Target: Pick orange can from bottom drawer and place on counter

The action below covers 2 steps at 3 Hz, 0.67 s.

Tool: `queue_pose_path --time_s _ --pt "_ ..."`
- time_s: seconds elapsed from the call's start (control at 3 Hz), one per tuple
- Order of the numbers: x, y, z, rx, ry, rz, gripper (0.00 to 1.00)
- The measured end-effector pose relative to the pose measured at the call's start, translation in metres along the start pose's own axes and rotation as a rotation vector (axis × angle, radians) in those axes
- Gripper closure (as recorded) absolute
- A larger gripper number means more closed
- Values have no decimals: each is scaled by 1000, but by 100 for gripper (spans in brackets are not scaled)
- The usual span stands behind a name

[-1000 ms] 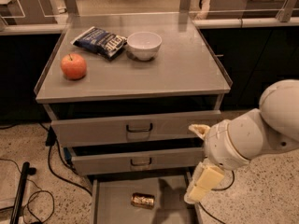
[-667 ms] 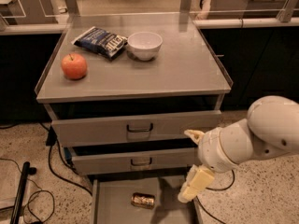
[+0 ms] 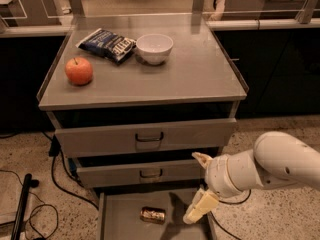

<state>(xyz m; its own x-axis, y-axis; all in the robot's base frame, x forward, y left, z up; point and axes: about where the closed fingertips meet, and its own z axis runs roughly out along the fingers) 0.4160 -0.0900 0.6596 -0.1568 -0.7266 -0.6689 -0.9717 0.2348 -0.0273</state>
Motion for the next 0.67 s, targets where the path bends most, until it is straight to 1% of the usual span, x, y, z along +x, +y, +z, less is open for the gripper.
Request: queue_pose_path --time_s 0.33,0.67 --pt "22 6 38 -27 -26 -1 0" --pt "22 6 38 -27 -26 -1 0"
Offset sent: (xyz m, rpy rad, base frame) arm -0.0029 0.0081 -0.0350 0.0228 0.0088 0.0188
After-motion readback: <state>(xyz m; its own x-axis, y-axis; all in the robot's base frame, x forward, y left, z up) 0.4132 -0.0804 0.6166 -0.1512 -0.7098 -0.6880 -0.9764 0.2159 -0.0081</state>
